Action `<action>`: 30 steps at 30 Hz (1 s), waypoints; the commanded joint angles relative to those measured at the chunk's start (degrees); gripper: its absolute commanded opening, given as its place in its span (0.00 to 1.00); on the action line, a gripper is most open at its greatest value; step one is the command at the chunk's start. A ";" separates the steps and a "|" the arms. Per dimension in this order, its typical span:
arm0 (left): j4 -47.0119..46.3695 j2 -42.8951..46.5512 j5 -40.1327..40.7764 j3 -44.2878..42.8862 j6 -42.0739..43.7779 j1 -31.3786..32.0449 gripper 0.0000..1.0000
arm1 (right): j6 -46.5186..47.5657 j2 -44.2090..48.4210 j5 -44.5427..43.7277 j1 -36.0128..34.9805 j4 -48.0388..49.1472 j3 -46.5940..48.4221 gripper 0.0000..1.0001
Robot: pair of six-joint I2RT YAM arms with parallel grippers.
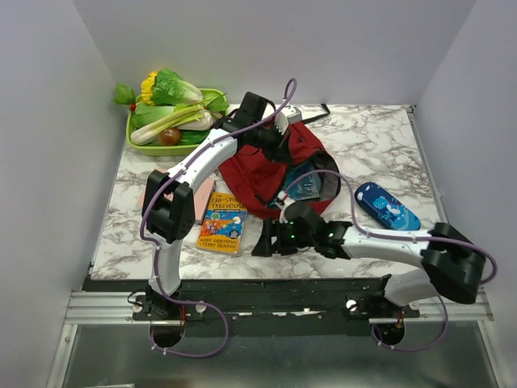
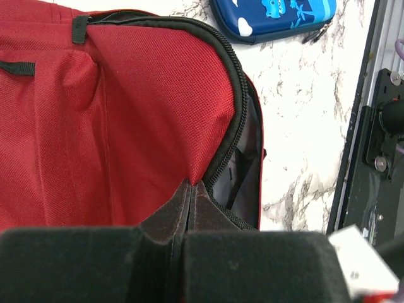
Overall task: Pack the student bag
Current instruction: Move the book to the center of the board.
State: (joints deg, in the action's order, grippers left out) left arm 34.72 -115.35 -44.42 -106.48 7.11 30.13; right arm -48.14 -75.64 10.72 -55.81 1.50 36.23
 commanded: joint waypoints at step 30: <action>6.85 4.17 -4.09 3.64 11.43 -2.88 0.00 | -22.00 -36.07 -26.80 -11.51 -0.35 27.75 0.43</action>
State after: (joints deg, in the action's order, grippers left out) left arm 37.93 -113.58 -45.84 -103.11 16.53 27.75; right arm -67.53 -109.16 -11.68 -66.46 4.36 60.95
